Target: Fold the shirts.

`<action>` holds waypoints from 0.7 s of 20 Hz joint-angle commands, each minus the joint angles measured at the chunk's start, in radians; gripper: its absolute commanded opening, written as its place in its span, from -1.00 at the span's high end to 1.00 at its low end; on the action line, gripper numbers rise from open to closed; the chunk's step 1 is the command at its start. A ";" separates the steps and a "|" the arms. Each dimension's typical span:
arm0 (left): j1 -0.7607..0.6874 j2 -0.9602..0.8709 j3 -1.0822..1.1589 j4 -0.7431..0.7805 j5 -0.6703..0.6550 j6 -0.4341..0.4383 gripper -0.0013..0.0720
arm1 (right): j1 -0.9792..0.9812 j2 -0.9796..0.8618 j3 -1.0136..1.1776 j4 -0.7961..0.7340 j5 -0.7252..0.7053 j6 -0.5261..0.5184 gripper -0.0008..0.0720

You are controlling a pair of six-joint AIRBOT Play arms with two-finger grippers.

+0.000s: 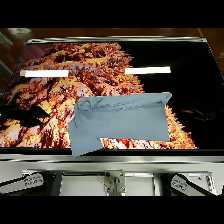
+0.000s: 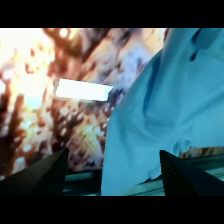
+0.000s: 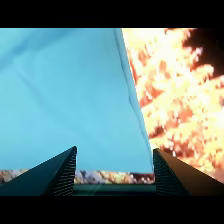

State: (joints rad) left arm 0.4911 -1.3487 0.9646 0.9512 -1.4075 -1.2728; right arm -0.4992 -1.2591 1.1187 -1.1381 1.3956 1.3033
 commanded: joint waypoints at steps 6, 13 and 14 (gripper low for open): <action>-0.097 -0.005 -0.356 -0.169 0.197 0.095 -0.84 | -0.017 0.011 -0.200 0.277 -0.064 -0.041 -0.64; -0.280 -0.072 -0.358 -0.273 0.351 0.094 -0.83 | -0.017 0.011 -0.200 0.272 -0.072 -0.032 -0.64; -0.305 -0.085 -0.358 -0.295 0.363 0.095 -0.82 | -0.017 0.011 -0.200 0.266 -0.070 -0.024 -0.64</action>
State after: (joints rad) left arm 0.2569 -1.4006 0.6132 0.7189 -1.1332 -1.1839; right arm -0.5159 -1.2488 0.9215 -0.8749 1.3270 1.2655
